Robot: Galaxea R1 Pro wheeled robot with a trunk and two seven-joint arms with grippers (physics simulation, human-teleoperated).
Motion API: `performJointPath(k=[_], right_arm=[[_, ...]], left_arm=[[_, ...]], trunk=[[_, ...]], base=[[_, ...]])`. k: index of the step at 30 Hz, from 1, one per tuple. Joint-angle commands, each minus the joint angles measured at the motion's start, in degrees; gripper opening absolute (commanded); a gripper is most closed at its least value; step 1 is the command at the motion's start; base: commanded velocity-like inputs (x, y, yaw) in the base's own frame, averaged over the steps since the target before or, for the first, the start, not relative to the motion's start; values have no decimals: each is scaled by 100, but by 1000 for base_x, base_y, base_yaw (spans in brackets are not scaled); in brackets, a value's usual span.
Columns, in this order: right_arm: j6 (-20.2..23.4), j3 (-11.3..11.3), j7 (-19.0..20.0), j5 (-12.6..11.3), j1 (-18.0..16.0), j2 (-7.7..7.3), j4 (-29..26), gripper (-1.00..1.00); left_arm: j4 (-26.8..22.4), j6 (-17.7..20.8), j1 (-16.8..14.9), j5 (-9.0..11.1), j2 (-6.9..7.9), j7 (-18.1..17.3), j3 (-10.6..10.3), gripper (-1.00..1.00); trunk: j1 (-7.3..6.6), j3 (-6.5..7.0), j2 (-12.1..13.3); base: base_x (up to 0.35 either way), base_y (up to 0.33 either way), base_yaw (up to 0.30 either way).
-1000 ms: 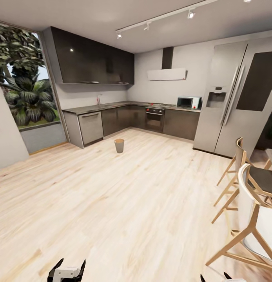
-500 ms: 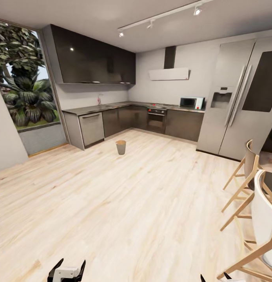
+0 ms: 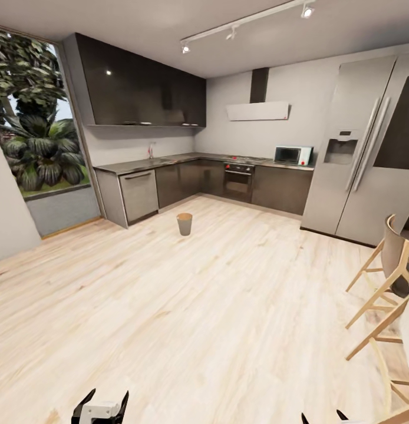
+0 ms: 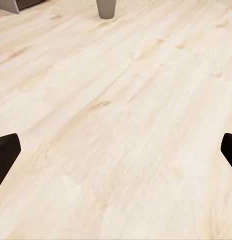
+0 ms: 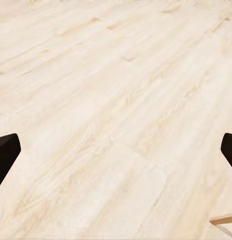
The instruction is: Put the three can of soda from the living room inside the tash can in the kitchen.
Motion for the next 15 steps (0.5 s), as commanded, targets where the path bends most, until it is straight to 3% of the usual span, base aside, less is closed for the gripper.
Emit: performJointPath(k=[1, 15], right_arm=[[0, 0, 0, 0, 0, 0, 6, 100], [0, 0, 0, 2, 0, 0, 31, 100]], left_arm=[[0, 0, 0, 0, 0, 0, 0, 100], [5, 2, 0, -4, 0, 0, 0, 100]], trunk=[[0, 0, 0], [0, 0, 0]], base=[[219, 117, 0], [222, 109, 0]])
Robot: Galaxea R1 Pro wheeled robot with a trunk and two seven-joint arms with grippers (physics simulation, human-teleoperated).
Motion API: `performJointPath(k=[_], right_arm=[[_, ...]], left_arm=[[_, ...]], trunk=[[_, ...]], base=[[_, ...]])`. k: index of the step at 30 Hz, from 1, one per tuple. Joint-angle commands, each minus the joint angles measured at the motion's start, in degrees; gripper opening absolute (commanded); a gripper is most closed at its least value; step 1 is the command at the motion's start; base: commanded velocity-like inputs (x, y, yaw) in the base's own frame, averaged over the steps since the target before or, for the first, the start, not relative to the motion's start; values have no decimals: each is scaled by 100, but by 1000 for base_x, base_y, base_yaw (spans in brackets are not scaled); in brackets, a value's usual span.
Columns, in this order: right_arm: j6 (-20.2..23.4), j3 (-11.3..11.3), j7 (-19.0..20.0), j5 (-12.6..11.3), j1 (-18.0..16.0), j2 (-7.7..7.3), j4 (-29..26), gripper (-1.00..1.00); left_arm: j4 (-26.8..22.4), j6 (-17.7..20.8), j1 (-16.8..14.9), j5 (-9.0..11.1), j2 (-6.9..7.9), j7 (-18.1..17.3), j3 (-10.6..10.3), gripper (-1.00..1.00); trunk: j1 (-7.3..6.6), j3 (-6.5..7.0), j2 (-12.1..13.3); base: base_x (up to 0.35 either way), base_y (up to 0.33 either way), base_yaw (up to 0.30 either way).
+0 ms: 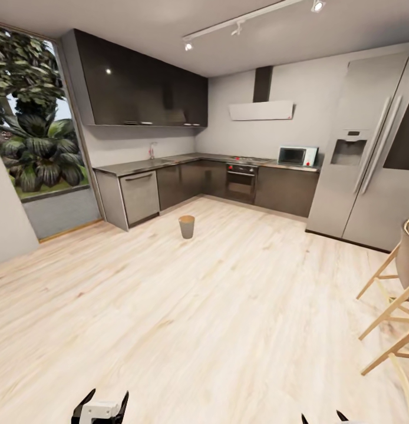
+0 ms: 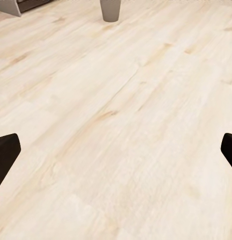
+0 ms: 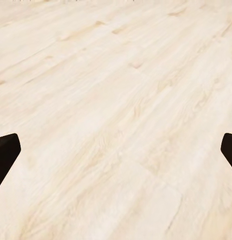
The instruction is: Put the three can of soda from the living room inside the tash can in the kitchen.
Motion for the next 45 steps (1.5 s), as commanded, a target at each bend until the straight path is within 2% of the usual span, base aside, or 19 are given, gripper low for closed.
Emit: performJointPath(k=[1, 16, 26, 45], right_arm=[[0, 0, 0, -2, 0, 0, 0, 100], [-15, -8, 34, -1, -12, -4, -107, 100], [32, 51, 98, -6, -22, -7, -829, 100], [1, 93, 91, -30, -20, -12, -194, 100]], left_arm=[[-1, -2, 0, 2, 0, 0, 0, 100], [4, 2, 0, 2, 0, -26, 0, 100], [130, 0, 0, -6, 0, -23, 16, 100], [113, 0, 0, 5, -8, 0, 3, 100]], trunk=[[0, 0, 0], [0, 0, 0], [0, 0, 0], [0, 0, 0]], base=[[223, 107, 0], [212, 84, 0], [167, 5, 0], [161, 9, 0]])
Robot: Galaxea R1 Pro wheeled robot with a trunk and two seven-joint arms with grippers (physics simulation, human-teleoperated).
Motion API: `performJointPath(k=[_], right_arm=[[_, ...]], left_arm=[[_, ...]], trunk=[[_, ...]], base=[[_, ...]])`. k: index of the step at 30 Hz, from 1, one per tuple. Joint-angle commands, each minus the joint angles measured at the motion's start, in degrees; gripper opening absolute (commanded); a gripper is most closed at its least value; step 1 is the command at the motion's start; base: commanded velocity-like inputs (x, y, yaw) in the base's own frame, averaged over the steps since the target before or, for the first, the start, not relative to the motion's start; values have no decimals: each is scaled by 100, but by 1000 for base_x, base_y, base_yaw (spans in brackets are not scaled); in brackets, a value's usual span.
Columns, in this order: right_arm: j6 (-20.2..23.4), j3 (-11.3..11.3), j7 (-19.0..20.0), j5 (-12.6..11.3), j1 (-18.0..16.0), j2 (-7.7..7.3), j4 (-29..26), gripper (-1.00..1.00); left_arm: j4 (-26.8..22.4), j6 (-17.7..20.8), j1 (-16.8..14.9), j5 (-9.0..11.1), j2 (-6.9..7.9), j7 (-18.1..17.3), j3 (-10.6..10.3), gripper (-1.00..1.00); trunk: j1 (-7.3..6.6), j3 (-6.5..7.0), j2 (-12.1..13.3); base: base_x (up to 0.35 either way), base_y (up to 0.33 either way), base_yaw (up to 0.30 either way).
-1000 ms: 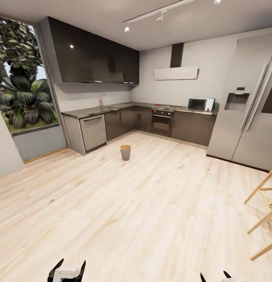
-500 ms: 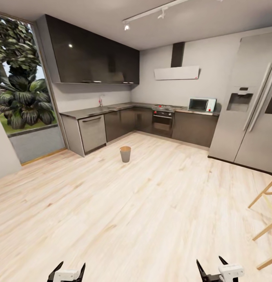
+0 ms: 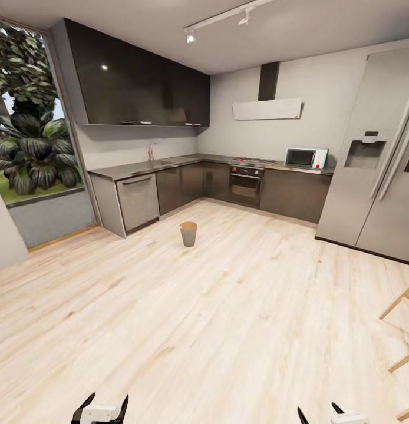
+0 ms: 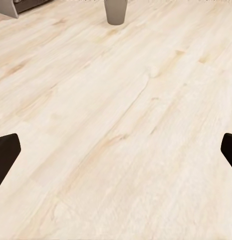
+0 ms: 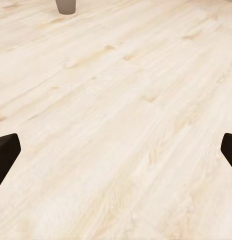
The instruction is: Put the three can of soda from the living room inside the tash can in the kitchen.
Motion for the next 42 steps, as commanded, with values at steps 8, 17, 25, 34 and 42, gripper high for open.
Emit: performJointPath(k=[8, 17, 25, 34, 42], right_arm=[[-1, -18, -8, -22, 0, 3, 30, 100], [-1, -21, -7, -23, 3, 3, 51, 100], [-1, -5, -8, -2, 1, 5, 70, 100], [-1, 3, -46, 14, 1, 10, 72, 100], [-1, 11, -82, 16, 3, 12, 77, 100]], left_arm=[[-15, 0, 0, 5, 0, -4, 11, 100], [-18, 0, 0, 8, 3, -16, 2, 100], [13, 0, 0, 0, 2, -5, 8, 100], [27, 0, 0, -9, -1, 0, 14, 100], [24, 0, 0, -9, -1, 0, 9, 100]], trunk=[[0, 0, 0], [0, 0, 0], [0, 0, 0], [0, 0, 0], [0, 0, 0]], base=[[178, 66, 0], [191, 76, 0], [193, 78, 0], [188, 78, 0], [179, 76, 0]])
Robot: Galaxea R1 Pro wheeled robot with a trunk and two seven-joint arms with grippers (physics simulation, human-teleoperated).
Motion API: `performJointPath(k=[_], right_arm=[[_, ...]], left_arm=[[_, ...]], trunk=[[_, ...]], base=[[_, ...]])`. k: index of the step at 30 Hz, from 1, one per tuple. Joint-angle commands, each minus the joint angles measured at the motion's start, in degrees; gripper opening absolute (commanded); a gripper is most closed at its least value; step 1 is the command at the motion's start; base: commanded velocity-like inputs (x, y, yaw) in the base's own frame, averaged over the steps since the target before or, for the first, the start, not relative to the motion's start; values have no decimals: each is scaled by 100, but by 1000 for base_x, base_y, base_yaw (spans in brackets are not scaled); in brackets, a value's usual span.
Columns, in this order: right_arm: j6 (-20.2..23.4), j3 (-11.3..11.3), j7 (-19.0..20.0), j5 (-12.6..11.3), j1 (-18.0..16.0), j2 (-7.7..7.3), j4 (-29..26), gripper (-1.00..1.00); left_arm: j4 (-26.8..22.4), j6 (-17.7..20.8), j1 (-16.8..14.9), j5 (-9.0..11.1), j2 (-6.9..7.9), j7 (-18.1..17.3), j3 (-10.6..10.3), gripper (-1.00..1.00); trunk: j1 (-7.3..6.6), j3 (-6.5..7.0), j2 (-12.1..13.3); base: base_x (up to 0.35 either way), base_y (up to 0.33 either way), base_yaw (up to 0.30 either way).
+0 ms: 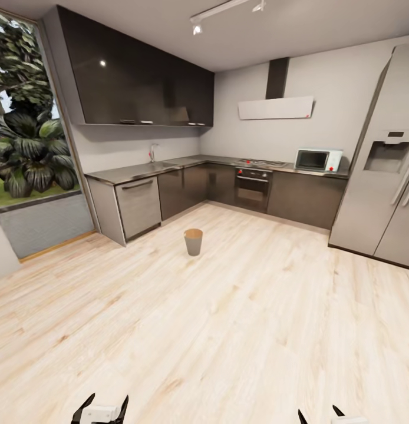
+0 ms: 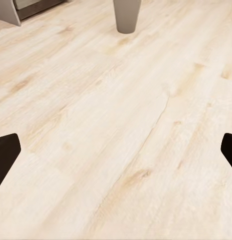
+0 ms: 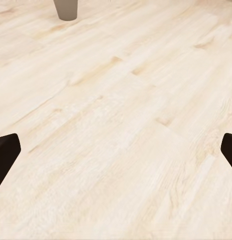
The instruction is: Put the three can of soda from the living room inside the tash can in the kitchen.
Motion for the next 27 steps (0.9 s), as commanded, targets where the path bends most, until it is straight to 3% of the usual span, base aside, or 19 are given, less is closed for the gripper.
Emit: performJointPath(k=[1, 12, 27], right_arm=[[0, 1, -3, -1, -2, 0, 1, 100], [0, 2, -8, -2, -1, 0, 4, 100], [0, 18, -11, 12, -4, 1, 210, 100]], left_arm=[[0, 0, 0, 0, 0, 0, 2, 100], [1, 0, 0, -2, -1, 0, 1, 100], [8, 0, 0, -8, -1, 2, 5, 100]], trunk=[[0, 0, 0], [0, 0, 0], [0, -17, 0]], base=[[174, 72, 0], [173, 67, 26], [167, 9, 130]])
